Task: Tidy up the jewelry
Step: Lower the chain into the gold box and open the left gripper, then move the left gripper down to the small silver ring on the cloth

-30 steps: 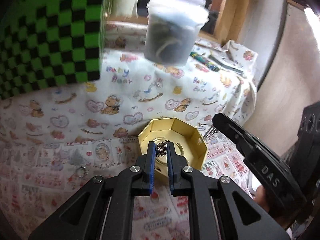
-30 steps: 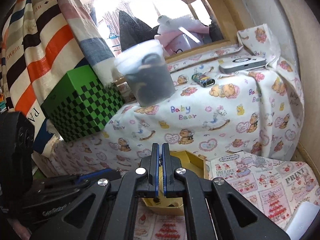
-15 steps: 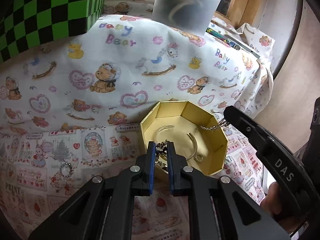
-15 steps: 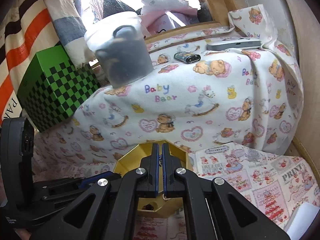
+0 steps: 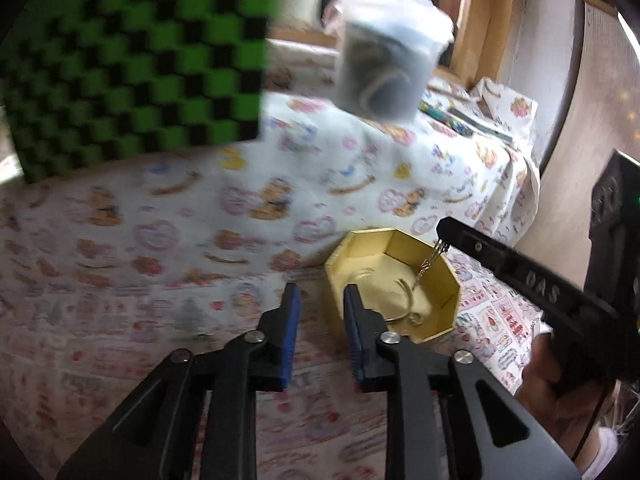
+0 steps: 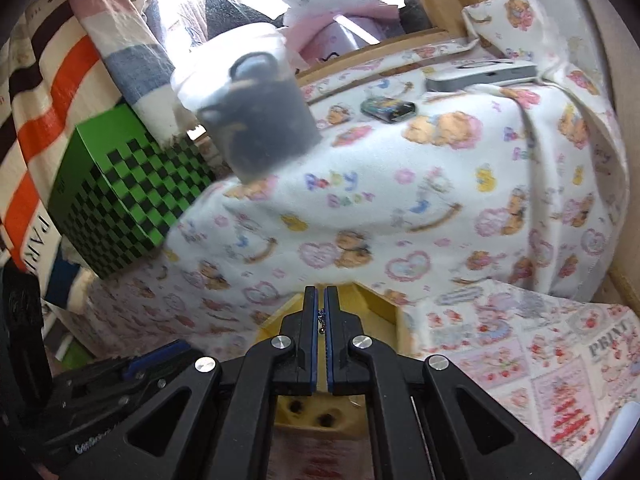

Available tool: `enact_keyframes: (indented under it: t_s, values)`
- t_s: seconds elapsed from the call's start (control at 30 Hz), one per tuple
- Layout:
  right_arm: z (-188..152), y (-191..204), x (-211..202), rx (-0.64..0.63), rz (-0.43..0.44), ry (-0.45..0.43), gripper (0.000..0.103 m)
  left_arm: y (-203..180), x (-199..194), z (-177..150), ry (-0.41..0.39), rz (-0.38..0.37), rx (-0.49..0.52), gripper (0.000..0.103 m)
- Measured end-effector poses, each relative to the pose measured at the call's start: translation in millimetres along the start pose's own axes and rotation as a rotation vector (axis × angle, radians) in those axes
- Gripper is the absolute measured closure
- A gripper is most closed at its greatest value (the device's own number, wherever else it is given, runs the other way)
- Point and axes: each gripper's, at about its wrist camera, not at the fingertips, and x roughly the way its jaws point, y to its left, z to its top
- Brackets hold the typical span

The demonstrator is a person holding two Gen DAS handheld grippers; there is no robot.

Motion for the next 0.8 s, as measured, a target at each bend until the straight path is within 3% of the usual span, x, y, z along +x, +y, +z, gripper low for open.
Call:
enact_keyframes:
  t_s: [0.2, 0.27, 0.33, 0.8]
  values:
    - [-3.0, 15.2, 27.1, -0.076, -0.045, 0.048, 0.1, 28.8, -20.3, -12.2, -0.029, 0.061, -0.007, 0.07]
    - [-7.7, 15.2, 36.6, -0.082, -0.06, 0.078, 0.1, 38.1, -25.7, -17.2, -0.041, 0.088, -0.002, 0.06]
    - [-10.0, 15.9, 42.3, -0.098, -0.076, 0.097, 0.1, 46.1, -29.4, -21.5, -0.052, 0.112, -0.003, 0.058]
    - [-21.1, 30.0, 43.1, -0.151, -0.102, 0.133, 0.099, 86.2, -40.0, -33.9, -0.063, 0.157, -0.079, 0.058]
